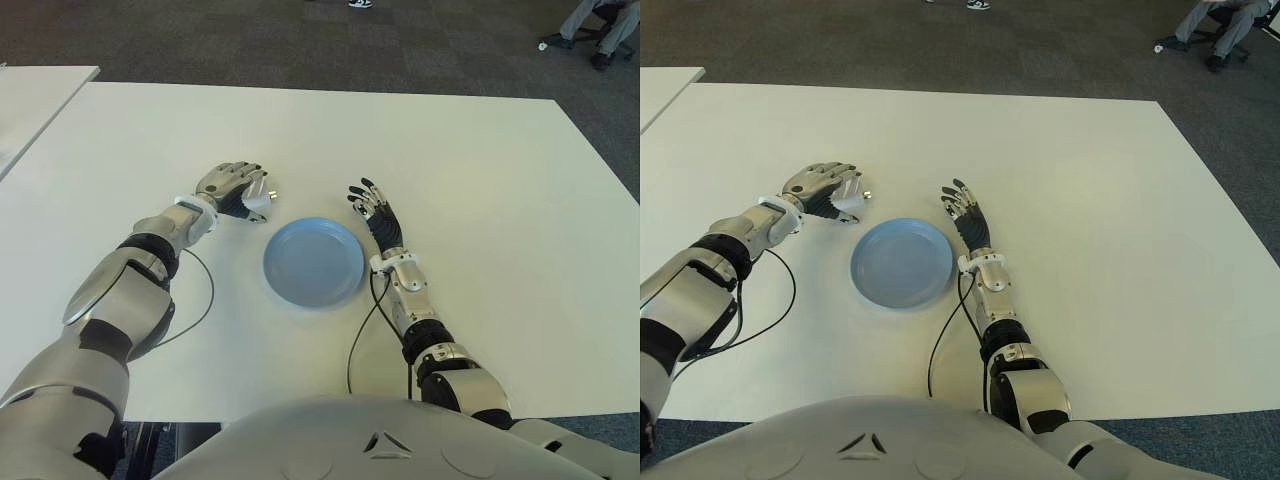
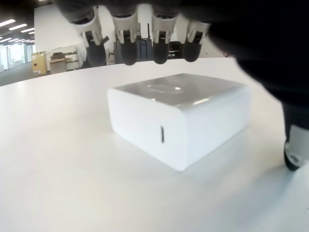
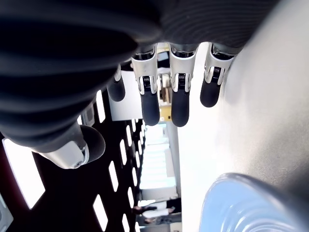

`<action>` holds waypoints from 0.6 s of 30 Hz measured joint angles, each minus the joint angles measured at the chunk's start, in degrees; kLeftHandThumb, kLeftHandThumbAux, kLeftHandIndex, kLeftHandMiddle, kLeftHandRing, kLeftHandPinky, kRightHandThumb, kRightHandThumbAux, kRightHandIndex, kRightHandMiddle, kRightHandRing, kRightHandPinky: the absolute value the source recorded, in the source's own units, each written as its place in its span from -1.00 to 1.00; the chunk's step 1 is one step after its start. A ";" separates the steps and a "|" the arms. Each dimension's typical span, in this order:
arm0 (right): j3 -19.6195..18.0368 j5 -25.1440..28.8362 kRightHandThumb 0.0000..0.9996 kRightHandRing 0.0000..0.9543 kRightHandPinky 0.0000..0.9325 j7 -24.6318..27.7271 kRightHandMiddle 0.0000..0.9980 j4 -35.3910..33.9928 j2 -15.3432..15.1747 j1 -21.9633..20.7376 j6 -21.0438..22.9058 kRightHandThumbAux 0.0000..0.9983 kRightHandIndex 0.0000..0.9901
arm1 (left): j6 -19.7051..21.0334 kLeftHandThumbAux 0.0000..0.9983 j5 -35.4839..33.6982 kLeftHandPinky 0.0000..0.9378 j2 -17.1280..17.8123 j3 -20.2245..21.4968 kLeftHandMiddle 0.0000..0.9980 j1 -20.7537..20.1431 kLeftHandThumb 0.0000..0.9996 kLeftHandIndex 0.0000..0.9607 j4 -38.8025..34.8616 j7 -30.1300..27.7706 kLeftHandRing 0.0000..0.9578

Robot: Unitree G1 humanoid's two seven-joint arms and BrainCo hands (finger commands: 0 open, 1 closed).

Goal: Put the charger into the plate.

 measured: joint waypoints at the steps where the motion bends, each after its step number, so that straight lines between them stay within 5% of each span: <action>1: 0.00 0.00 -1.00 -0.58 -0.67 0.00 -0.56 -0.05 -0.03 0.04 0.00 0.04 -0.84 | 0.32 -0.07 -0.24 -1.00 -0.03 0.03 -0.98 0.00 -0.89 -1.00 0.15 -0.07 -1.00; 18: 0.15 0.13 -1.00 -0.58 -0.69 0.41 -0.55 -1.83 -0.13 1.43 0.01 0.04 -0.84 | 5.07 -0.15 -4.90 -1.00 -1.38 2.45 -0.99 1.30 -0.90 -1.00 1.81 -3.45 -1.00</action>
